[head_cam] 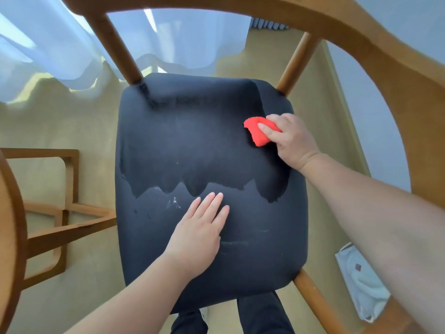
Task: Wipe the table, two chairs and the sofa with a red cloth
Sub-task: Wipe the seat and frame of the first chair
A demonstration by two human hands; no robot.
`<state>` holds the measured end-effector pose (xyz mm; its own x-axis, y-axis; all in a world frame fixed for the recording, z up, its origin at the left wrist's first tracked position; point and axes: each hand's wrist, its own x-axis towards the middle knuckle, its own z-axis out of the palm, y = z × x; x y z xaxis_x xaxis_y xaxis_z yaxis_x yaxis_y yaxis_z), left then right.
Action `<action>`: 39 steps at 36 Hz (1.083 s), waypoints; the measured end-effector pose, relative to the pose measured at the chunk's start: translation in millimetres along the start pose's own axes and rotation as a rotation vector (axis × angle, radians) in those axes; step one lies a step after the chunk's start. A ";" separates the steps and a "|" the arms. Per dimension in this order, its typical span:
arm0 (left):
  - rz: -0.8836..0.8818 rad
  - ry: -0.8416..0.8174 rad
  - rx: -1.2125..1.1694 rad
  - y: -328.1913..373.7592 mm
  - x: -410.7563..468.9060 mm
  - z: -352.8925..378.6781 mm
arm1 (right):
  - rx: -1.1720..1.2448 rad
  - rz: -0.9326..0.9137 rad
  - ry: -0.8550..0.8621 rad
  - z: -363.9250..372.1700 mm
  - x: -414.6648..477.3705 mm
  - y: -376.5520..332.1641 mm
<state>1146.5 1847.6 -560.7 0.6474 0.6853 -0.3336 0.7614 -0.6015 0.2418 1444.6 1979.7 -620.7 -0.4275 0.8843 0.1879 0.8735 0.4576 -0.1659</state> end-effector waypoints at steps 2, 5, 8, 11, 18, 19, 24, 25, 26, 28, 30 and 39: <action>0.010 -0.005 -0.004 1.6 3.4 1.1 | 0.010 -0.021 -0.004 2.1 3.1 4.9; 0.009 -0.040 0.001 6.0 7.4 -0.8 | 0.010 -0.025 0.005 5.0 4.6 9.1; 0.009 -0.072 -0.013 11.6 11.9 -3.3 | -0.017 0.001 0.031 6.5 7.8 11.9; 0.023 -0.084 -0.034 18.7 16.0 -4.9 | -0.035 0.151 0.016 7.6 21.5 10.4; 0.051 -0.186 -0.059 31.9 24.6 -13.0 | -0.079 0.532 -0.194 -12.0 72.7 10.6; 0.069 -0.184 -0.042 32.9 25.1 -11.5 | -0.086 0.548 -0.196 -12.4 75.6 10.1; 0.060 -0.189 -0.045 38.1 23.1 -10.1 | 0.008 0.550 -0.194 -3.3 66.4 17.7; 0.056 -0.206 -0.051 38.5 22.8 -10.7 | 0.046 0.534 -0.178 -2.3 62.9 21.5; 0.054 -0.217 -0.053 38.8 21.7 -10.8 | 0.073 0.510 -0.169 -1.4 59.2 24.8; 0.047 -0.234 -0.048 39.3 20.3 -10.0 | 0.096 0.466 -0.163 -0.9 49.7 29.2; 0.044 -0.254 -0.059 39.8 19.1 -9.5 | 0.101 0.458 -0.130 -0.4 38.7 30.8; 0.051 -0.241 -0.049 32.5 9.2 -8.6 | 0.158 0.637 -0.039 0.2 -14.4 8.7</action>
<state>1177.5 1837.9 -548.0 0.6624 0.5334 -0.5260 0.7326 -0.6081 0.3058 1458.3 1970.9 -625.1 0.1517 0.9880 -0.0292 0.9152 -0.1515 -0.3735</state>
